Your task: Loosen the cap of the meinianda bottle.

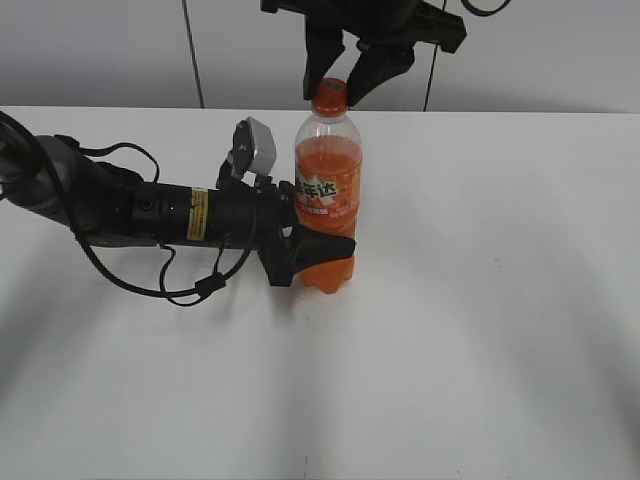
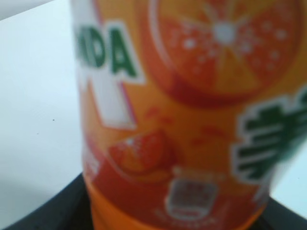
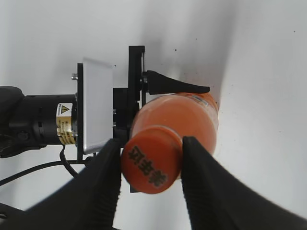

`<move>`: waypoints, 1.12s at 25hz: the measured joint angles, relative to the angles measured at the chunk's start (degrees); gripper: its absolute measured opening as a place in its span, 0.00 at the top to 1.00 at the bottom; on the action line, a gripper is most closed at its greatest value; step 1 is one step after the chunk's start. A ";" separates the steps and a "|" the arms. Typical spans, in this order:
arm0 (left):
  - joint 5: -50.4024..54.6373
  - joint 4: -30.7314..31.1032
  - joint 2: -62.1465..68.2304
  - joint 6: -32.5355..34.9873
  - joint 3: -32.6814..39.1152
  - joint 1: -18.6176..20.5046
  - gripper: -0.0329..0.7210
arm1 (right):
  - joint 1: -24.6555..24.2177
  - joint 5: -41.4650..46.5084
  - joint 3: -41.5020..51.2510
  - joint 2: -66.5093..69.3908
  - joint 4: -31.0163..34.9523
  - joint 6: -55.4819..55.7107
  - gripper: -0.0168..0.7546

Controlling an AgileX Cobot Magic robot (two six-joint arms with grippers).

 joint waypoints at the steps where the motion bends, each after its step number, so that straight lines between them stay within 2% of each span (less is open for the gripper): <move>1: 0.06 0.00 0.00 0.00 0.00 0.00 0.41 | 0.00 0.00 0.00 0.00 -0.12 -0.05 0.58; 4: 0.12 0.00 0.00 -0.02 0.00 0.00 0.41 | 0.00 0.00 0.00 0.00 -0.35 -0.35 0.61; 13: 0.12 0.00 0.00 -0.07 0.00 0.00 0.41 | 0.00 -0.06 0.00 0.00 -0.78 -5.24 0.61; 23: 0.16 0.05 0.00 -0.07 0.00 0.00 0.41 | 0.00 -0.01 0.00 0.11 -0.78 -32.05 0.62; 28: 0.16 0.22 0.00 -0.07 0.00 0.00 0.41 | 0.00 -0.01 0.00 0.11 0.22 -41.39 0.63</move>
